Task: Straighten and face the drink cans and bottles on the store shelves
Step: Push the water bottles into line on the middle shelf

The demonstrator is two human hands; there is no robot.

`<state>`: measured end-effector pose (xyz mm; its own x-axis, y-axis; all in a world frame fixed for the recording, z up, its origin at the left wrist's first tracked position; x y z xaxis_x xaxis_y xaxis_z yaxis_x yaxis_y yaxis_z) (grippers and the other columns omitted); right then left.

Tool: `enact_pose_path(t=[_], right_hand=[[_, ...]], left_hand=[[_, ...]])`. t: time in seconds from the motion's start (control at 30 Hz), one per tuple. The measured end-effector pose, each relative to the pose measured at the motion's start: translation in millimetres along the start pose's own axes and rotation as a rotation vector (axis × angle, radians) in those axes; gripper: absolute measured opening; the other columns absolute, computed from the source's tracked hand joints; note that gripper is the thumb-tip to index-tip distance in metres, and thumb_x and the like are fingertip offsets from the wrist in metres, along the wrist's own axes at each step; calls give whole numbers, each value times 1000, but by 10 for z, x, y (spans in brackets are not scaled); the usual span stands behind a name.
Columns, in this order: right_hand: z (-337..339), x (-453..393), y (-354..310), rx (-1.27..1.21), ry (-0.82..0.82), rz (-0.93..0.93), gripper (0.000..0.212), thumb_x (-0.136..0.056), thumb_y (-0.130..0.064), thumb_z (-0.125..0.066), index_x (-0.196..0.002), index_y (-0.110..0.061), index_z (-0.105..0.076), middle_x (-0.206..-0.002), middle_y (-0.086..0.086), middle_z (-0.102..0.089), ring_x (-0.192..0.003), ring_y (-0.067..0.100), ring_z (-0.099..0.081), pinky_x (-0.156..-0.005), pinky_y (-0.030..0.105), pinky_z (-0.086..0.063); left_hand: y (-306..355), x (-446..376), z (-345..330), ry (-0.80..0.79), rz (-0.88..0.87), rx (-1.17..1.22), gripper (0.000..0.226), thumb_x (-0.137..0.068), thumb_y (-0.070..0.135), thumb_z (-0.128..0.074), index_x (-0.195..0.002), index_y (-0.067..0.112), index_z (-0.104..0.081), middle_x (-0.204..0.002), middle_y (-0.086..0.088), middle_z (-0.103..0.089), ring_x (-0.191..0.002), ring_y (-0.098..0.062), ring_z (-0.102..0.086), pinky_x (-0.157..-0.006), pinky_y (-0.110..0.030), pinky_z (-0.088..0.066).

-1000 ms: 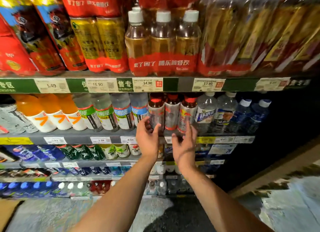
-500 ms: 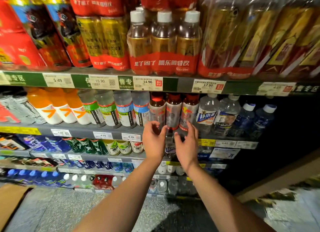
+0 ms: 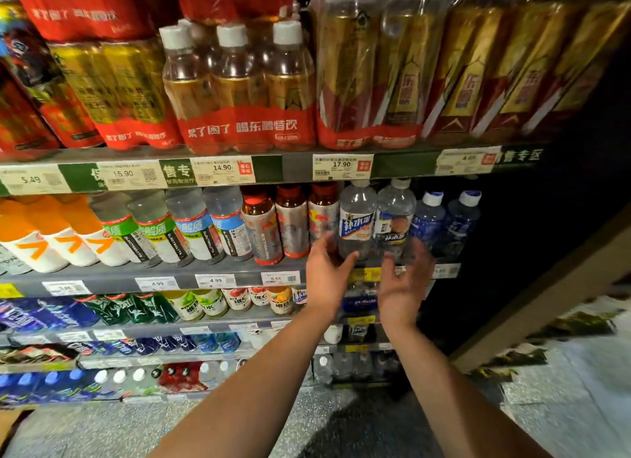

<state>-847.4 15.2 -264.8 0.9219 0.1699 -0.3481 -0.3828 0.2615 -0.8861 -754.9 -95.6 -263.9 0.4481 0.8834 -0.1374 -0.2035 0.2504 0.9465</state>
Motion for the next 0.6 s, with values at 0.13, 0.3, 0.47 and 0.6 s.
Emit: enact_pose_path(t=[0.13, 0.3, 0.47, 0.6], right_hand=[[-38, -173, 66, -121, -71, -112, 59, -87, -30, -72, -138, -16, -46, -139, 7, -43, -129, 18, -46, -109, 34, -41], [-79, -244, 63, -64, -32, -55, 58, -80, -45, -75, -128, -23, -51, -124, -3, -46, -111, 13, -53, -92, 25, -49], [-151, -251, 50, -51, -24, -36, 70, -72, -51, -78, -126, -19, -47, -124, -1, -48, -114, 19, -54, -92, 38, -54], [-177, -278, 61, 13, -5, -37, 73, -75, -48, -78, -131, -16, -44, -129, 5, -48, -122, 23, -49, -95, 48, -51]], left_hand=[[-4, -13, -209, 8, 52, 56, 60, -82, 20, -80, -134, 16, -51, -129, 0, -63, -120, -12, -60, -105, -36, -50], [-37, -39, -253, 101, 76, 55, 51, -81, 19, -80, -125, 19, -56, -114, 6, -68, -107, -4, -63, -98, -32, -53], [1, -46, -250, 131, 81, 7, 43, -80, 24, -81, -115, 27, -57, -97, 20, -63, -90, 15, -58, -74, -4, -44], [4, -47, -277, 125, 94, 24, 44, -80, 22, -81, -117, 24, -58, -101, 12, -67, -91, 9, -61, -77, -8, -48]])
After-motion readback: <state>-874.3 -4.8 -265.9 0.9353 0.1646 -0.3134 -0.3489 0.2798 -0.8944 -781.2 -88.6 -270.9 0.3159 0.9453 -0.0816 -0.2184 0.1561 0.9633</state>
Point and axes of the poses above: each hand's wrist, its own x-axis away from the middle knuckle, its own z-axis out of the back of the hand, y = z × x, the point moved 3 cm from there along -x, towards the middle knuckle
